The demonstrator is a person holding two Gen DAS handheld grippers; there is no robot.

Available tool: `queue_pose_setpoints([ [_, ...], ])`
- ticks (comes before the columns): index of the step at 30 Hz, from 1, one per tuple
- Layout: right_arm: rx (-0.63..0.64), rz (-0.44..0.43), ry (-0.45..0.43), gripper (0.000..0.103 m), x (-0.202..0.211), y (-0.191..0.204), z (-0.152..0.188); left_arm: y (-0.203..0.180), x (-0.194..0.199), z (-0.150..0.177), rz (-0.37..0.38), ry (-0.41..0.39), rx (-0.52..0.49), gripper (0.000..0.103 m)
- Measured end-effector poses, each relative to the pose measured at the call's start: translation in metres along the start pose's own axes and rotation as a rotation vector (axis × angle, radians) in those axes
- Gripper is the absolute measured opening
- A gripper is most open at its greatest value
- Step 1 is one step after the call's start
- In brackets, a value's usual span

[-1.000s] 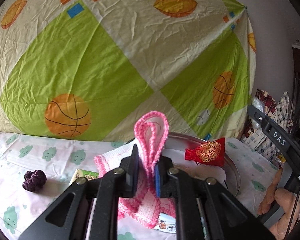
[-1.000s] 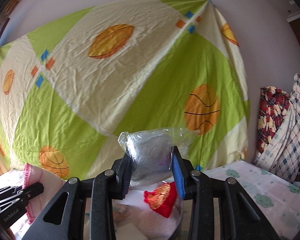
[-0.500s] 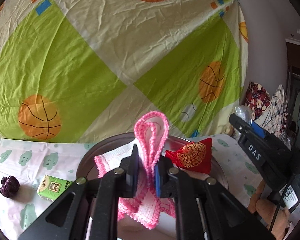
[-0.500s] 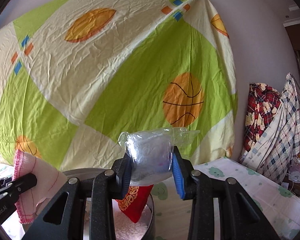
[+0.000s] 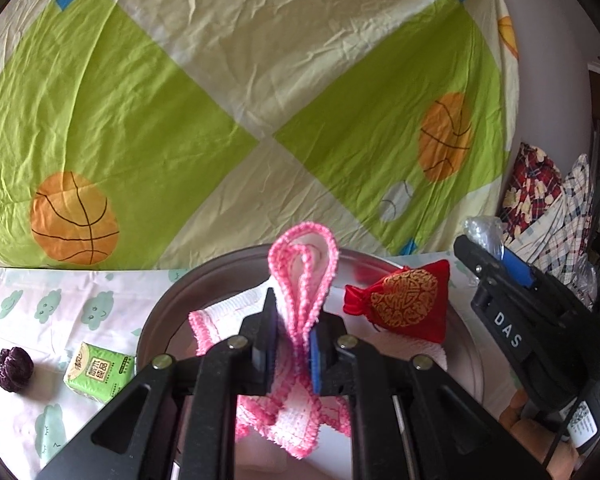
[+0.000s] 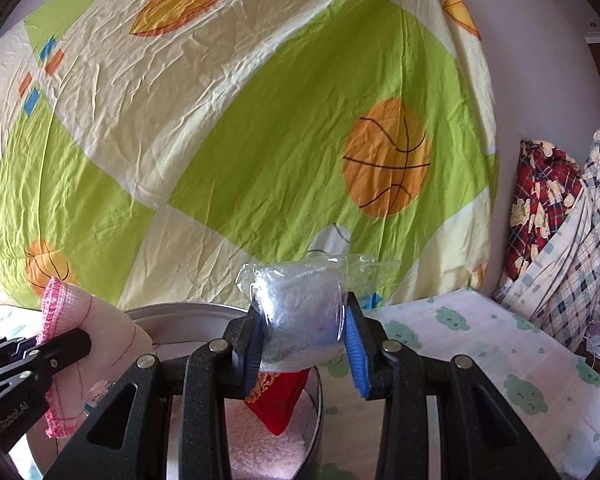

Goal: Organize soft objects
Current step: 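Carry the plastic bag and washcloth up over the cookie tin with both tools, then open both tools to drop the plastic bag and washcloth into the tin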

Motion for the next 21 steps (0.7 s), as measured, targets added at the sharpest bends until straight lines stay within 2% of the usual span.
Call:
queue_pose_setpoints([
  [4,0.024,-0.026,0.045,0.039,-0.009,0.009,0.005,0.001,-0.007,0.002,-0.025,0.029,-0.008,0.010],
  [11,0.032,-0.114,0.138,0.039,-0.025,0.022,0.018,0.000,-0.013,0.003,-0.072,0.030,-0.060,0.010],
  [17,0.024,-0.187,0.146,0.041,-0.025,0.032,0.021,0.006,-0.019,0.005,-0.100,0.044,-0.054,0.010],
  [19,0.025,-0.220,0.152,0.045,-0.026,0.037,0.022,0.009,-0.020,0.005,-0.109,0.048,-0.052,0.010],
  [20,0.033,-0.229,0.153,0.047,-0.026,0.039,0.022,0.010,-0.020,0.005,-0.111,0.053,-0.050,0.015],
  [21,0.042,-0.237,0.157,0.053,-0.026,0.041,0.022,0.011,-0.019,0.005,-0.109,0.055,-0.045,0.025],
])
Point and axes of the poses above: each gripper's, at about its wrist camera, not at the fingertips, and x roughly against the way its jaws point, y to its left, z to its underside, the point moved 4 cm from there along -x, roughly the way its jaws point, and after that the axes turned 11 degrees about x, right-handed, at the moved point
